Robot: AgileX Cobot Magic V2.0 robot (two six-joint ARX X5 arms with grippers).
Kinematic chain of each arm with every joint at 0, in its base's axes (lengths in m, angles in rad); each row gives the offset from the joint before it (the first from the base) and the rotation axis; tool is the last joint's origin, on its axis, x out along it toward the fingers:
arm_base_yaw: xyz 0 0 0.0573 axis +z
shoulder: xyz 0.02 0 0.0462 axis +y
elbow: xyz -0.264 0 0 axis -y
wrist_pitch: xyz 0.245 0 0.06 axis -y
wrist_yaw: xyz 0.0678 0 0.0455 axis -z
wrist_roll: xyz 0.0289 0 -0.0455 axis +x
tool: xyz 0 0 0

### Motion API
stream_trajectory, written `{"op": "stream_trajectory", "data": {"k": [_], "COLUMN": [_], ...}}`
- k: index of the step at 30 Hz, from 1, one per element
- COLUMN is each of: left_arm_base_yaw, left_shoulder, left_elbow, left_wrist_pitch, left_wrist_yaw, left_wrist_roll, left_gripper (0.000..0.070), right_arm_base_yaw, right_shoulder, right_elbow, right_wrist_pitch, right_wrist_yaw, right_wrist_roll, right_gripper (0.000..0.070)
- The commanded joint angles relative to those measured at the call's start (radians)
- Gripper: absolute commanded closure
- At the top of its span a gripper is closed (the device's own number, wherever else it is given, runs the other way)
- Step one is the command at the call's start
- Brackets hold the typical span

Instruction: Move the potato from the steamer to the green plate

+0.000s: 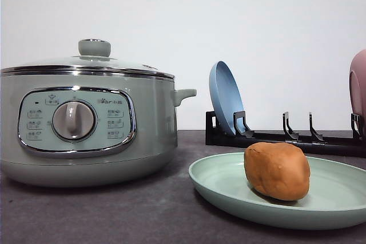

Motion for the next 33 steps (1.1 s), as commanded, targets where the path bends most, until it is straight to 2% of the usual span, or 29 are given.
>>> {"op": "stream_trajectory", "data": {"k": [1, 5, 7, 10, 15, 25, 30, 33], "left_arm_base_yaw": [0.001, 0.001, 0.001, 0.001, 0.001, 0.001, 0.001, 0.001], "left_shoulder": [-0.001, -0.001, -0.001, -0.001, -0.001, -0.001, -0.001, -0.001], "left_elbow": [-0.02, -0.02, -0.02, -0.02, -0.02, -0.02, -0.02, -0.02], "left_wrist_pitch": [-0.007, -0.007, -0.007, -0.007, -0.007, -0.007, -0.007, -0.007], "left_wrist_yaw": [0.011, 0.011, 0.011, 0.011, 0.011, 0.011, 0.011, 0.011], "left_wrist_roll": [-0.005, -0.005, -0.005, -0.005, -0.005, -0.005, -0.005, -0.005], "left_gripper": [0.07, 0.07, 0.07, 0.07, 0.07, 0.07, 0.07, 0.07], "right_arm_base_yaw": [-0.068, -0.206, -0.259, -0.31, -0.346, -0.353, -0.353, -0.354], "right_shoulder": [-0.055, -0.192, -0.259, -0.341, -0.452, -0.604, -0.641, -0.651], "right_elbow": [-0.063, -0.237, -0.336, -0.463, -0.634, -0.872, -0.938, -0.942], "right_wrist_pitch": [0.094, 0.267, 0.365, 0.479, 0.589, 0.615, 0.611, 0.56], "right_wrist_yaw": [0.008, 0.079, 0.083, 0.088, 0.135, 0.166, 0.181, 0.184], "right_wrist_roll": [0.008, 0.007, 0.008, 0.003, 0.002, 0.002, 0.015, 0.015], "right_gripper": [0.07, 0.07, 0.07, 0.07, 0.07, 0.07, 0.07, 0.07]}}
